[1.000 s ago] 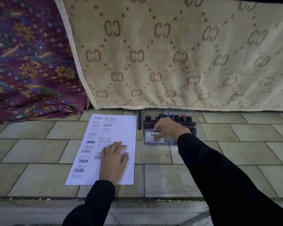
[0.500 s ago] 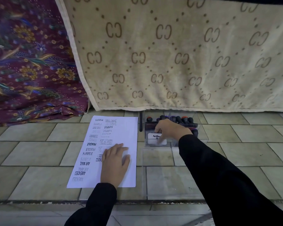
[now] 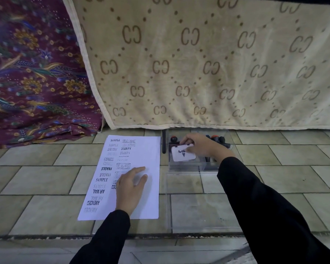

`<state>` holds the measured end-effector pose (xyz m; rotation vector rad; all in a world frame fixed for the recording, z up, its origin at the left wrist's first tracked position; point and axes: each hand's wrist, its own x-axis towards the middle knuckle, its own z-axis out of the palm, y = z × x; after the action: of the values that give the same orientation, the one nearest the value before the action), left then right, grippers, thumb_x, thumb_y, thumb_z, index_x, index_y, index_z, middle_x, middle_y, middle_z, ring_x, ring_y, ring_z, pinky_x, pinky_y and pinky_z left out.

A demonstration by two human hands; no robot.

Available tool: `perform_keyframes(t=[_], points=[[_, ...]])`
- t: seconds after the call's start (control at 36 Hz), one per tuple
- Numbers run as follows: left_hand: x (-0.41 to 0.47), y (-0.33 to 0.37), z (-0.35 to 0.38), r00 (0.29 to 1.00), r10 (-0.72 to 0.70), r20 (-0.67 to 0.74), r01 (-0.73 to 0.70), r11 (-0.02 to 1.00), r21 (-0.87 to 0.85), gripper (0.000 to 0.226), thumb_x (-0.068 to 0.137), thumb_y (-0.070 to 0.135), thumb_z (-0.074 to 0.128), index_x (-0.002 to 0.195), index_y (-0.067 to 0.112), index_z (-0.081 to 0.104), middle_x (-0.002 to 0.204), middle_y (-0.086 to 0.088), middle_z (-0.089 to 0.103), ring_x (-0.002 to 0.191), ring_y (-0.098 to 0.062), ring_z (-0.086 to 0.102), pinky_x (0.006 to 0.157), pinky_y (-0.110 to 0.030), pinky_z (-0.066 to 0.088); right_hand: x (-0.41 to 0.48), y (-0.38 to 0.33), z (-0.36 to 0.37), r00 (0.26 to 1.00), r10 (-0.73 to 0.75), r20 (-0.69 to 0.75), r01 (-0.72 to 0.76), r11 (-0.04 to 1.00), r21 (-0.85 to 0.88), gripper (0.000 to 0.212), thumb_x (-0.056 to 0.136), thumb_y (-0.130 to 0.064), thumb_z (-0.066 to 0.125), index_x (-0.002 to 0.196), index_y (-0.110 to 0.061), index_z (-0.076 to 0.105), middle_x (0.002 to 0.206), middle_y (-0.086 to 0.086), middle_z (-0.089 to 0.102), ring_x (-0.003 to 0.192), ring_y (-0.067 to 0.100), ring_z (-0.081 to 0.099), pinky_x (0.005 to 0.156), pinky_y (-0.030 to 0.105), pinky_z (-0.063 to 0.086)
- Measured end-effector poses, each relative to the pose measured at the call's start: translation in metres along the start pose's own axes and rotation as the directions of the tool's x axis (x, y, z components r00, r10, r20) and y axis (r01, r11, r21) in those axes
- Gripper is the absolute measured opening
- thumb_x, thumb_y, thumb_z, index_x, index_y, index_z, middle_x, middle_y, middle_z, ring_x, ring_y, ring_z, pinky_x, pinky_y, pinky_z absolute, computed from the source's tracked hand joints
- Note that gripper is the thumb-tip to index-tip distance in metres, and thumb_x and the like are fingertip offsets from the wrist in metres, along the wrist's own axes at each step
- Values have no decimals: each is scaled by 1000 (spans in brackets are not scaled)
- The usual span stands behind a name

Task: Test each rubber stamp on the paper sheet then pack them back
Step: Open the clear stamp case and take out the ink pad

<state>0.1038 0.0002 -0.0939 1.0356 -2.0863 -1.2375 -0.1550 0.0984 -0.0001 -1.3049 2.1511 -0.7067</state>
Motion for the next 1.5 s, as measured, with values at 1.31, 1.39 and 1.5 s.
perform_keyframes(t=[1.31,1.39,1.5], points=[[3,-28,-45,844,363,396,-477,845,242,59,68,53,75,120,31,59,136,23,42,130,5,30,111,-23,26,-57,-51,133,965,-257,-55,225,916,-333,25,94,-23,52,114,-11,60,111,7,60,107,20,49,90,27,40],[5,-29,-44,849,343,403,-460,854,243,60,67,55,74,120,34,56,136,23,42,131,3,31,112,-28,28,-57,-50,130,974,-228,-9,216,931,-295,36,89,-29,59,121,-12,58,117,5,56,113,18,46,95,26,39],[6,-33,-44,858,325,398,-439,866,239,58,65,58,74,116,38,55,135,28,40,131,4,31,110,-29,31,-56,-50,124,972,-227,65,236,928,-287,50,82,-29,67,128,-15,54,119,3,56,114,17,45,93,24,38]])
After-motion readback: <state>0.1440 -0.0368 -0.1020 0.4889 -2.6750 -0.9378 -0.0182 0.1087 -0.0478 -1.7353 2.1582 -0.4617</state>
